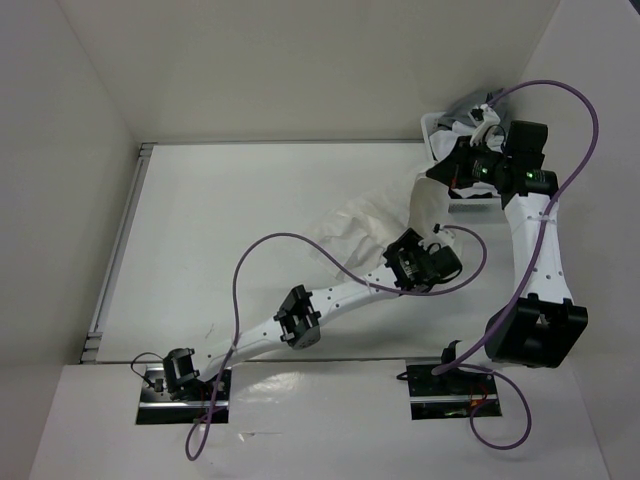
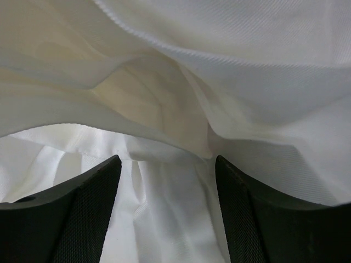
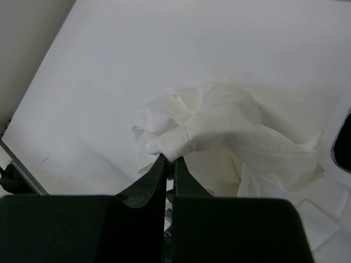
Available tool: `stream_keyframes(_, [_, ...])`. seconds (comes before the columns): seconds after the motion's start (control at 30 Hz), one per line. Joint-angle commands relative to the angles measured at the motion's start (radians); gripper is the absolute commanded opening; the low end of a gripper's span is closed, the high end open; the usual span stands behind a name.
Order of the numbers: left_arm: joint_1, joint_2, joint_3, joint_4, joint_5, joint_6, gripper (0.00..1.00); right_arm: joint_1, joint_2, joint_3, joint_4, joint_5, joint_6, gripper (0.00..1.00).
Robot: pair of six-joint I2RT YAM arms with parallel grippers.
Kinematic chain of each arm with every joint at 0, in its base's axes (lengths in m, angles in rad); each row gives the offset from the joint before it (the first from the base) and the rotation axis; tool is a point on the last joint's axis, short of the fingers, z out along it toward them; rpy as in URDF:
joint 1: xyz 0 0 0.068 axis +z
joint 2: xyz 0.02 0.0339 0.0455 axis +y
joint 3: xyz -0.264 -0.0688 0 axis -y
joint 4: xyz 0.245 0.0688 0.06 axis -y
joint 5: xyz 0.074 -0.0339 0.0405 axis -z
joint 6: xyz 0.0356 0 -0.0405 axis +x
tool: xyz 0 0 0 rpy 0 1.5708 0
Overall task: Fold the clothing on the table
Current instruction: Flatten the skirt out
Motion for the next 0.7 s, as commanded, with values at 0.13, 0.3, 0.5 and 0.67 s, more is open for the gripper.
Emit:
stream_keyframes(0.13, [-0.011,0.037,0.041,0.099,-0.075,0.086,0.73,-0.01,-0.045,0.013,0.041,-0.042,0.014,0.0])
stream_keyframes(0.3, [-0.02,0.037,0.041,0.139,-0.084,0.135,0.71,-0.01,-0.045,0.013,0.041,-0.042,0.014,0.0])
stream_keyframes(0.5, [-0.02,0.037,0.041,0.193,-0.093,0.182,0.67,-0.01,-0.054,0.004,0.041,-0.051,0.014,0.0])
stream_keyframes(0.67, [-0.02,0.037,0.041,0.202,-0.104,0.204,0.55,-0.01,-0.054,0.004,0.041,-0.051,0.014,0.0])
